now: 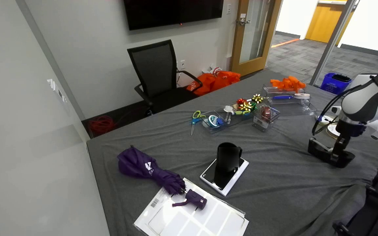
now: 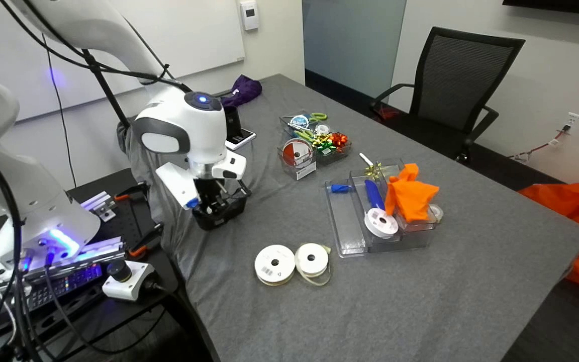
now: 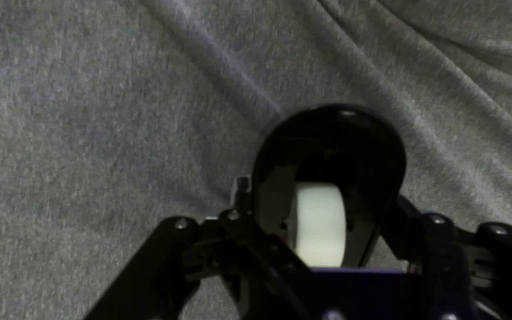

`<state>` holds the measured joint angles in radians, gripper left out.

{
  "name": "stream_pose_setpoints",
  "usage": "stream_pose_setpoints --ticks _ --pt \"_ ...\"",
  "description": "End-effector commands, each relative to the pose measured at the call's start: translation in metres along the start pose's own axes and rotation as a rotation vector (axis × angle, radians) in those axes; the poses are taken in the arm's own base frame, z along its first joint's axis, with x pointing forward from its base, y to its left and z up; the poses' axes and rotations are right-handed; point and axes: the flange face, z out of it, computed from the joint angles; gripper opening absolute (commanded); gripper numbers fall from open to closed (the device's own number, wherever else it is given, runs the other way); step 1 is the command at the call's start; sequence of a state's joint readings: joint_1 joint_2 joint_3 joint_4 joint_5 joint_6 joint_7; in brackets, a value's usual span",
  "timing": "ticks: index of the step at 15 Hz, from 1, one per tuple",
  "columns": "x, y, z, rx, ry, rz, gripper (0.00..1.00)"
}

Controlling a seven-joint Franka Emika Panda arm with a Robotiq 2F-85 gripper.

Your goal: Move the tape dispenser to the left

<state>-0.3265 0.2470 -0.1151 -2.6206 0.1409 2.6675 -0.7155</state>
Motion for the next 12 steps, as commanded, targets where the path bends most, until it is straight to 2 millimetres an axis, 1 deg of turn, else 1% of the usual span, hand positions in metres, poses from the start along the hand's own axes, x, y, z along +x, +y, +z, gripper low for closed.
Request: stream_pose_setpoints --ticks 1,4,5,6,7,8,9,10,11,12 --pt "0.005 0.008 0.009 0.025 -0.035 0.014 0.42" --pt "0.008 0.013 0.012 0.004 -0.034 0.019 0.42" --pt "0.009 0.014 0.013 -0.003 -0.032 0.022 0.92" --pt "0.01 0.014 0.013 -0.005 -0.031 0.026 0.92" --pt "0.012 0.015 0.014 -0.009 -0.03 0.033 0.49" --pt "0.013 0.016 0.015 -0.01 -0.031 0.035 0.52" --pt "0.015 0.017 0.015 -0.012 -0.03 0.038 0.51" --pt "0.016 0.017 0.016 -0.012 -0.03 0.042 0.43" --pt "0.017 0.018 0.015 -0.013 -0.029 0.045 0.4" --pt "0.018 0.018 0.016 -0.012 -0.029 0.048 0.4"
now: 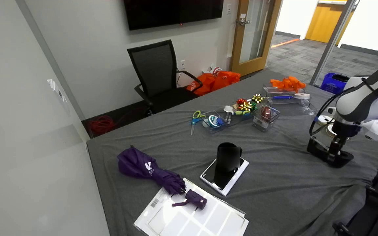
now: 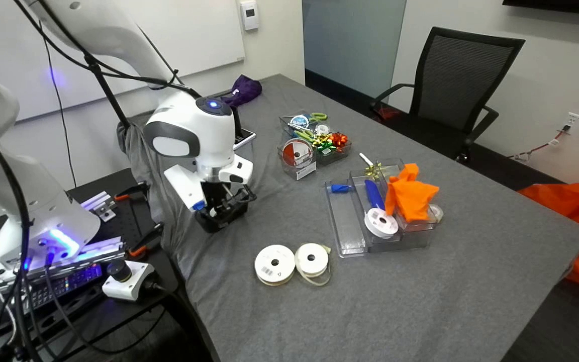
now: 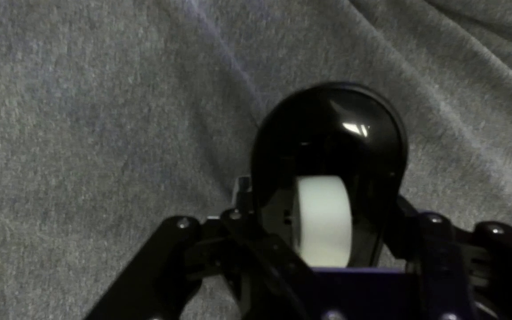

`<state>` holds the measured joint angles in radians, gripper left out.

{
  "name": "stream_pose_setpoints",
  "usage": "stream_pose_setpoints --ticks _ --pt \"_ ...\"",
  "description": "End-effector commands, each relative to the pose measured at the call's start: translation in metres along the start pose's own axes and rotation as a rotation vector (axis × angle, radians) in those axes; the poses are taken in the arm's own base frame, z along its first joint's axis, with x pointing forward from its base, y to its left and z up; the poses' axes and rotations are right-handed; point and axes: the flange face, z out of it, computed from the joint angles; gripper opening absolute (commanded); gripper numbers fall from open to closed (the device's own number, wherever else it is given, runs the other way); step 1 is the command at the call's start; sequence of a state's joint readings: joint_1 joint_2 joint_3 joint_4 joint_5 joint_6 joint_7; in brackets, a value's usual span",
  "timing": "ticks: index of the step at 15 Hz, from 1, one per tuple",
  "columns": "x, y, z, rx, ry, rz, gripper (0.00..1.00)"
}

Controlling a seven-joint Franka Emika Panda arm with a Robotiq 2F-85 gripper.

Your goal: Move the tape dispenser to the left

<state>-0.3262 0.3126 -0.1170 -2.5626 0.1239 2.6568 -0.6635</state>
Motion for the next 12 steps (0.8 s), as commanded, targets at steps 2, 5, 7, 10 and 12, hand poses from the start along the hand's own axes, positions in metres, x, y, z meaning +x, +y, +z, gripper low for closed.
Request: stream_pose_setpoints --ticks 2,5,7,10,12 --pt "0.007 0.009 0.005 -0.012 -0.006 0.017 0.4" --pt "0.008 0.009 0.005 -0.011 -0.002 0.015 0.4" --pt "0.005 0.003 -0.002 -0.005 0.001 0.002 0.4" --pt "-0.004 -0.012 -0.018 0.013 0.018 -0.025 0.4" --pt "-0.004 -0.025 -0.028 0.027 0.033 -0.04 0.4"
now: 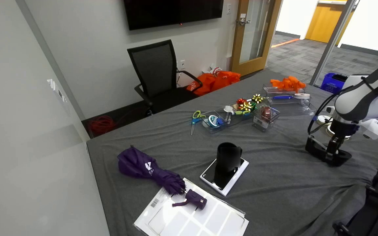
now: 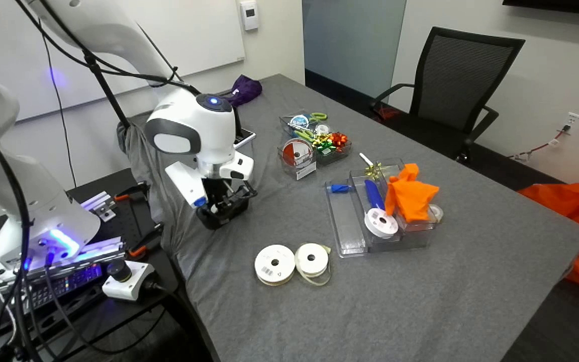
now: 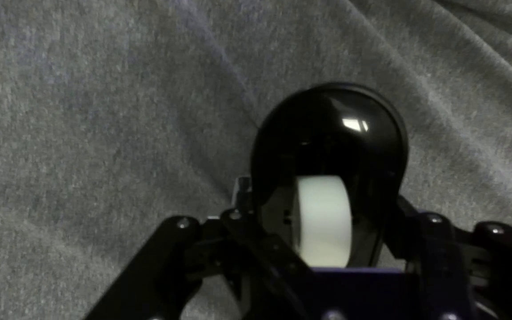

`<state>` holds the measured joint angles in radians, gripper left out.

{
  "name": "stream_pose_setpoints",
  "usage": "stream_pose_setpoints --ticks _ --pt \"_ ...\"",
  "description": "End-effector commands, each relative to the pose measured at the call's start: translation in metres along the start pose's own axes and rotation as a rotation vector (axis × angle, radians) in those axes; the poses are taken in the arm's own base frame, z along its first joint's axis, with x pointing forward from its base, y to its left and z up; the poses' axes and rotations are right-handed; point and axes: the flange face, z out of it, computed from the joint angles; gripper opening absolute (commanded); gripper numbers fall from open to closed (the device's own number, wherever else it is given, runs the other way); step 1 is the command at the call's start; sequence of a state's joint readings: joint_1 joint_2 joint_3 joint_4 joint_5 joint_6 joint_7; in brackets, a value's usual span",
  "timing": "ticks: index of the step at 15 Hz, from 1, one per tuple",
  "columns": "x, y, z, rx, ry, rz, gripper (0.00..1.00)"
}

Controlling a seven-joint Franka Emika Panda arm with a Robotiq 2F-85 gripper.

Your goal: Move the tape dispenser to the left

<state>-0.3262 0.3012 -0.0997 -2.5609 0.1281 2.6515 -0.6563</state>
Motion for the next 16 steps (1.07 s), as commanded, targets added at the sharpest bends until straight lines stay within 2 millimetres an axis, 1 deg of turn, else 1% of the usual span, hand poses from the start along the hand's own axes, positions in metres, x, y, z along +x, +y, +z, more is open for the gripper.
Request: stream_pose_setpoints --ticks 1,5,8,11,14,15,16 --pt "-0.009 -0.027 -0.03 0.035 0.032 -0.037 0.4" --pt "-0.001 -0.056 -0.056 0.079 0.08 -0.037 0.4" --pt "0.014 -0.078 -0.075 0.12 0.104 -0.004 0.4" --pt "0.033 -0.104 -0.084 0.151 0.097 0.042 0.4" --pt "0.05 -0.134 -0.085 0.161 0.079 0.104 0.4" --pt "0.041 -0.12 -0.078 0.138 0.086 0.07 0.65" --pt "0.045 -0.129 -0.079 0.137 0.084 0.082 0.65"
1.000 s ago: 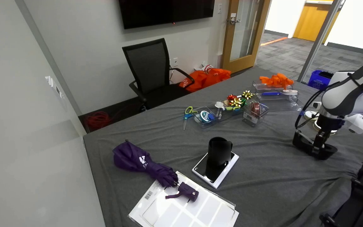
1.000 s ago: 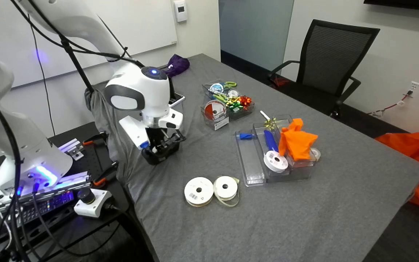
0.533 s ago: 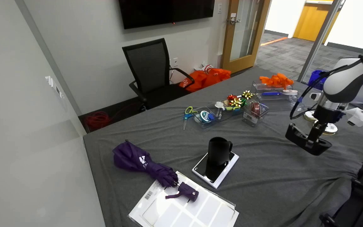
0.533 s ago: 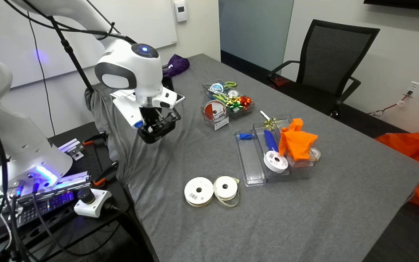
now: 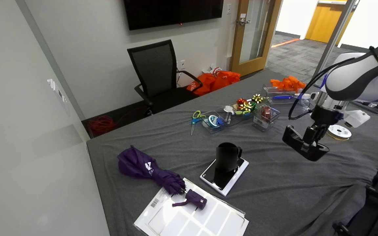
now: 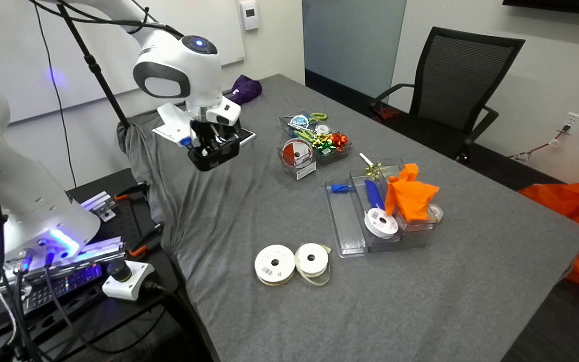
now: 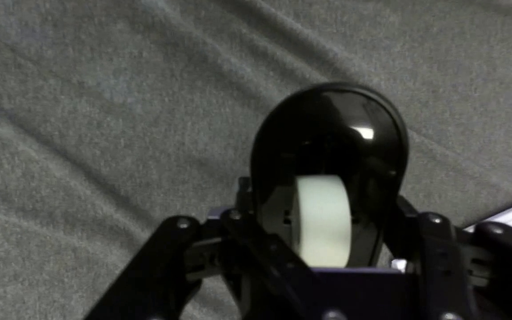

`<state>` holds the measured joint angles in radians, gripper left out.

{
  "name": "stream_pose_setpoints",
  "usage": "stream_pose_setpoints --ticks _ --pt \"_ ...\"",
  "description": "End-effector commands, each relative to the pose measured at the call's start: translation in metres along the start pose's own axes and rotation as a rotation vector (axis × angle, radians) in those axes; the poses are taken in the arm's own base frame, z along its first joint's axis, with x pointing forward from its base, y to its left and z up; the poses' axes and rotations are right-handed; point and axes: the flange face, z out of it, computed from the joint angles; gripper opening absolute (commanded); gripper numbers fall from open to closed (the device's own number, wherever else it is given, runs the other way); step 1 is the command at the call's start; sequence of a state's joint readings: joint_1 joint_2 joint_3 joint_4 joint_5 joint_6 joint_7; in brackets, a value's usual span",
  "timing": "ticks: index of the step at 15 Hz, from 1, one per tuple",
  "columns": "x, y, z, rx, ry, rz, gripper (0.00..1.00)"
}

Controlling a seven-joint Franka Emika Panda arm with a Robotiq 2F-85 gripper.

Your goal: Move the tape dispenser to the left

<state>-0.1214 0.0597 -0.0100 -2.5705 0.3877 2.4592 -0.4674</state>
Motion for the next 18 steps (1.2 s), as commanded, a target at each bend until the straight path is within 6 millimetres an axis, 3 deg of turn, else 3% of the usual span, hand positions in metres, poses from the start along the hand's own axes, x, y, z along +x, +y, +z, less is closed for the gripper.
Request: stream_pose_setpoints --ticks 1,4,5,10,14,18 --pt "0.002 -0.005 0.0 -0.001 -0.002 0.005 0.65" --pt "0.002 -0.006 0.0 -0.001 -0.003 0.01 0.65" --pt "0.002 -0.006 0.0 -0.001 -0.003 0.011 0.4" --pt "0.019 -0.038 0.021 -0.043 -0.036 0.117 0.4" --pt "0.043 -0.071 0.045 -0.037 -0.037 0.23 0.4" --pt "0.066 -0.09 0.065 -0.009 0.002 0.32 0.4"
